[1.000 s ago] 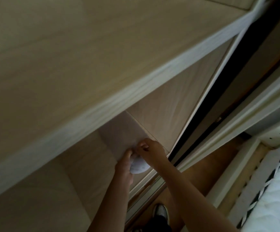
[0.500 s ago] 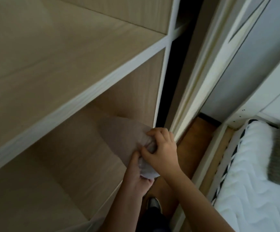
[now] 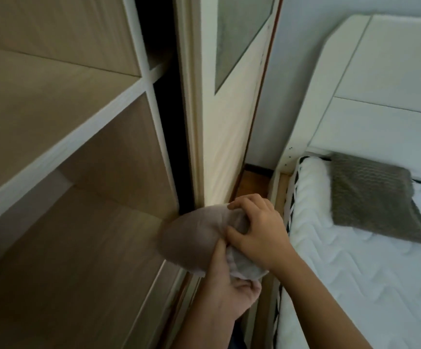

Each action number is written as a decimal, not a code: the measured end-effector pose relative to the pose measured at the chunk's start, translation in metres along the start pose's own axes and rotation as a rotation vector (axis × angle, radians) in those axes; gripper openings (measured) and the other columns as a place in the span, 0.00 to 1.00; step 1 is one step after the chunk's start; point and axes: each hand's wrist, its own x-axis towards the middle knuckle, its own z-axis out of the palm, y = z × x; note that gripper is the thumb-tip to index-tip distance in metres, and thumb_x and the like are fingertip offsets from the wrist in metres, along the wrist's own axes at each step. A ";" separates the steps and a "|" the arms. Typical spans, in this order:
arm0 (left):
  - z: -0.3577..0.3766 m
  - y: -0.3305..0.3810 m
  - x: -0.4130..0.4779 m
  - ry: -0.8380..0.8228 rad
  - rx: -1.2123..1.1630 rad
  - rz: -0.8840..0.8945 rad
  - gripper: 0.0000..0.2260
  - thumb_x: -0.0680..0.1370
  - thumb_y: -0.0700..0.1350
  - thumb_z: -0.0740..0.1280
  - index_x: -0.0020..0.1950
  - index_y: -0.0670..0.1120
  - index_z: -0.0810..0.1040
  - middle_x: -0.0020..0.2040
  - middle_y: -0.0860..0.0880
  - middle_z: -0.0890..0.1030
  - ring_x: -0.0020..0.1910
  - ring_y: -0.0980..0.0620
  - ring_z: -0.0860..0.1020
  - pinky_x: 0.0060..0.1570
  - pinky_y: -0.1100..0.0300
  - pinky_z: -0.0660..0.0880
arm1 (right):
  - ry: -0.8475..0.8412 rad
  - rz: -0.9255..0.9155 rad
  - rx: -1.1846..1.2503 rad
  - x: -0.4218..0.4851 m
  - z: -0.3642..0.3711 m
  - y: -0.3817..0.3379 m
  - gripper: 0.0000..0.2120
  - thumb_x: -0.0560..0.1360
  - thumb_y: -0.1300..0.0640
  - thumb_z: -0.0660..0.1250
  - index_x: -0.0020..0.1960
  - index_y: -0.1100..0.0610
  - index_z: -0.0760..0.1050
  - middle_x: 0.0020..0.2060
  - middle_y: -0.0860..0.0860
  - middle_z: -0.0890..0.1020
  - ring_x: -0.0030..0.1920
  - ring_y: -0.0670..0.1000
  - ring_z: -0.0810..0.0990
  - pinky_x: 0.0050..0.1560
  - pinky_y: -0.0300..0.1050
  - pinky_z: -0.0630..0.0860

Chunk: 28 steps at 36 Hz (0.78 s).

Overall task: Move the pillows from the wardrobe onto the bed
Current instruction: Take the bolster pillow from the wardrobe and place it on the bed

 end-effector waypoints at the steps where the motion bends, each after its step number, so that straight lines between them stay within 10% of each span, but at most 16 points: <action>1: 0.005 -0.004 0.001 -0.013 0.010 -0.033 0.20 0.74 0.59 0.62 0.35 0.43 0.76 0.25 0.44 0.81 0.31 0.47 0.78 0.34 0.57 0.65 | -0.003 0.026 -0.007 -0.004 -0.005 0.004 0.17 0.70 0.47 0.67 0.57 0.48 0.73 0.56 0.44 0.72 0.59 0.45 0.67 0.58 0.42 0.64; 7: 0.031 -0.032 0.015 -0.045 0.081 -0.205 0.20 0.76 0.59 0.60 0.57 0.46 0.77 0.44 0.43 0.82 0.63 0.46 0.72 0.44 0.58 0.64 | 0.005 0.171 -0.135 -0.027 -0.032 0.030 0.17 0.70 0.46 0.63 0.59 0.47 0.72 0.57 0.45 0.72 0.60 0.47 0.67 0.62 0.43 0.64; 11: 0.052 -0.044 0.032 -0.057 0.283 -0.216 0.19 0.77 0.56 0.59 0.40 0.41 0.75 0.71 0.42 0.69 0.61 0.39 0.75 0.36 0.57 0.67 | 0.112 0.260 -0.239 -0.036 -0.052 0.047 0.17 0.70 0.46 0.61 0.57 0.47 0.73 0.56 0.45 0.72 0.59 0.48 0.67 0.58 0.42 0.60; 13: 0.064 -0.050 0.038 -0.103 0.322 -0.237 0.20 0.76 0.58 0.60 0.45 0.40 0.76 0.62 0.41 0.78 0.41 0.42 0.76 0.34 0.58 0.68 | 0.158 0.301 -0.254 -0.039 -0.062 0.055 0.16 0.70 0.46 0.61 0.57 0.47 0.73 0.56 0.46 0.73 0.59 0.48 0.67 0.57 0.41 0.60; 16: 0.081 -0.053 0.047 -0.104 0.405 -0.177 0.24 0.74 0.61 0.61 0.56 0.41 0.77 0.39 0.40 0.84 0.37 0.46 0.74 0.34 0.60 0.67 | 0.206 0.371 -0.247 -0.038 -0.076 0.066 0.16 0.70 0.46 0.62 0.57 0.49 0.74 0.58 0.46 0.73 0.60 0.48 0.67 0.57 0.41 0.59; 24: 0.149 -0.046 0.070 -0.213 0.852 0.094 0.14 0.75 0.53 0.65 0.56 0.46 0.75 0.52 0.43 0.81 0.52 0.44 0.78 0.49 0.49 0.77 | 0.280 0.646 0.047 -0.028 -0.127 0.118 0.29 0.69 0.43 0.67 0.68 0.48 0.66 0.67 0.48 0.67 0.67 0.52 0.64 0.64 0.46 0.65; 28: 0.182 -0.044 0.080 -0.245 1.209 0.303 0.05 0.68 0.46 0.71 0.40 0.46 0.81 0.37 0.48 0.81 0.39 0.49 0.78 0.40 0.58 0.72 | 0.268 0.758 0.357 -0.023 -0.153 0.157 0.41 0.67 0.43 0.72 0.73 0.45 0.55 0.68 0.51 0.64 0.65 0.53 0.67 0.62 0.45 0.67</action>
